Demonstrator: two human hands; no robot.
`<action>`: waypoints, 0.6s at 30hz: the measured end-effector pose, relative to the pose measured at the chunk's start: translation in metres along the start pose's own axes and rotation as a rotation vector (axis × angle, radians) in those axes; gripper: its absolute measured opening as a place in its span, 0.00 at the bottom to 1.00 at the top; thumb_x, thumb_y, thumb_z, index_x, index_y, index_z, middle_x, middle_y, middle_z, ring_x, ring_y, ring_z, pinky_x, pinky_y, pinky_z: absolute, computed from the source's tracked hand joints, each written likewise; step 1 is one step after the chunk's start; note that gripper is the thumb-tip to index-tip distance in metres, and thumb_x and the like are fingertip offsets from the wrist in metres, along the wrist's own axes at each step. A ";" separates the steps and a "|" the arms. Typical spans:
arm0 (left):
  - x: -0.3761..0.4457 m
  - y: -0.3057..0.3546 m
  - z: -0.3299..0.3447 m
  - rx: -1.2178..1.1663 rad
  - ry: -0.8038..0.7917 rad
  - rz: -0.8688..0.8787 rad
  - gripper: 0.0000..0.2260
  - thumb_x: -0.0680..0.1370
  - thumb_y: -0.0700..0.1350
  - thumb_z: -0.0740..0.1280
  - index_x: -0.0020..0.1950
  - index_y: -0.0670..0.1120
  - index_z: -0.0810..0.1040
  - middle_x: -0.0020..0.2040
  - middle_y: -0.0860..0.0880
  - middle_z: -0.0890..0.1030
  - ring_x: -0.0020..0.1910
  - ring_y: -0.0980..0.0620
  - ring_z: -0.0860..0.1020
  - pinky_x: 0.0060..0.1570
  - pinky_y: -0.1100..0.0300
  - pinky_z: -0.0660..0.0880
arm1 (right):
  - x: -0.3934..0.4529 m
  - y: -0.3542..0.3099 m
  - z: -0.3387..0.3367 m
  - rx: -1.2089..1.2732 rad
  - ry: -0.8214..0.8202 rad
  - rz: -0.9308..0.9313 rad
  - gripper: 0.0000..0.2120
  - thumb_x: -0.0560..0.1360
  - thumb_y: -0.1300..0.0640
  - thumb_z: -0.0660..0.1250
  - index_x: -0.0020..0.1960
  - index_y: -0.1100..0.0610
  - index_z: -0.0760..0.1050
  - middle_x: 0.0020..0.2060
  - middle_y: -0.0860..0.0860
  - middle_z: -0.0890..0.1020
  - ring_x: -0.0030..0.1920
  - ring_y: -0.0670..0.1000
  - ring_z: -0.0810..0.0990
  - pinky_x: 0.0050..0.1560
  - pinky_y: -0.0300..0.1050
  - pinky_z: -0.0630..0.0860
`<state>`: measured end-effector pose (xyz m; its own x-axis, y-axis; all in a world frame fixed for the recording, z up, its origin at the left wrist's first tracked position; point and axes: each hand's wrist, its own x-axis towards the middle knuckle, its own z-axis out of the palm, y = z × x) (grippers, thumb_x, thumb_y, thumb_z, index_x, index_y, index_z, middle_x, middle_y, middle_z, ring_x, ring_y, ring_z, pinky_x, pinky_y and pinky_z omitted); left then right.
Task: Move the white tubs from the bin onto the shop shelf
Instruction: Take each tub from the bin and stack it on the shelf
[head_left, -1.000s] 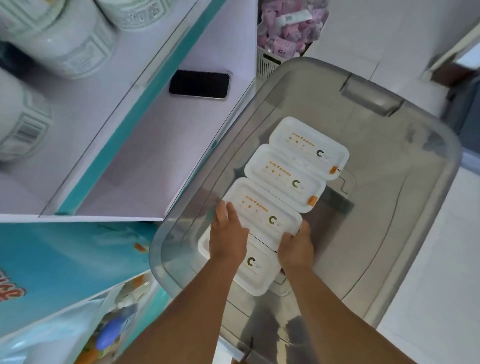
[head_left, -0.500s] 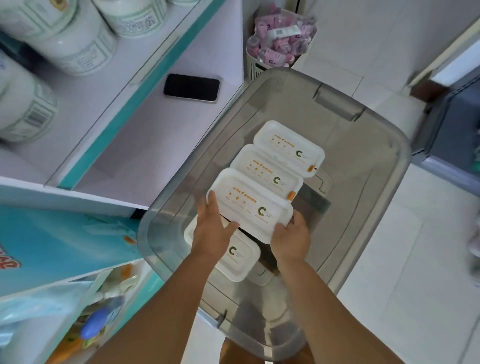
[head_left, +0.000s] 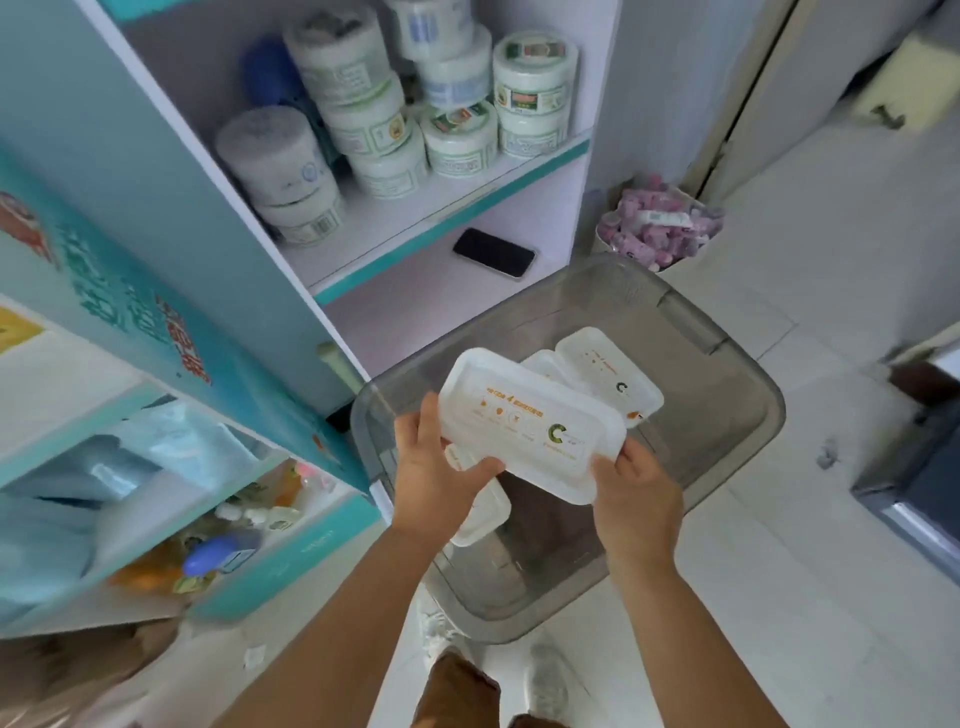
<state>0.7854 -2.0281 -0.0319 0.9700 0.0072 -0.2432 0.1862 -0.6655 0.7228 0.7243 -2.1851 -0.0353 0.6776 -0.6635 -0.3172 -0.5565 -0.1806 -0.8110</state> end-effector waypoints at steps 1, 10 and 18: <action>-0.008 0.002 -0.007 -0.020 0.033 -0.011 0.37 0.68 0.51 0.76 0.70 0.56 0.60 0.65 0.52 0.65 0.59 0.53 0.71 0.62 0.49 0.72 | -0.003 -0.006 -0.004 0.011 -0.016 -0.022 0.10 0.76 0.58 0.60 0.51 0.52 0.79 0.43 0.46 0.83 0.45 0.49 0.81 0.35 0.38 0.74; -0.070 0.005 -0.095 -0.094 0.351 -0.014 0.34 0.66 0.47 0.78 0.68 0.51 0.66 0.56 0.52 0.66 0.50 0.55 0.72 0.54 0.63 0.72 | -0.054 -0.073 -0.001 0.076 -0.224 -0.247 0.08 0.76 0.58 0.62 0.46 0.50 0.79 0.42 0.43 0.82 0.44 0.43 0.80 0.38 0.40 0.77; -0.112 -0.046 -0.186 -0.111 0.599 -0.123 0.35 0.66 0.48 0.78 0.69 0.49 0.66 0.56 0.51 0.67 0.47 0.54 0.71 0.48 0.64 0.69 | -0.126 -0.131 0.056 0.005 -0.425 -0.462 0.08 0.76 0.59 0.62 0.47 0.48 0.78 0.38 0.42 0.79 0.38 0.40 0.77 0.35 0.39 0.76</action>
<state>0.6975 -1.8592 0.0826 0.8538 0.5178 0.0533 0.2856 -0.5516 0.7837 0.7394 -2.0370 0.0834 0.9802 -0.1706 -0.1008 -0.1592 -0.3757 -0.9130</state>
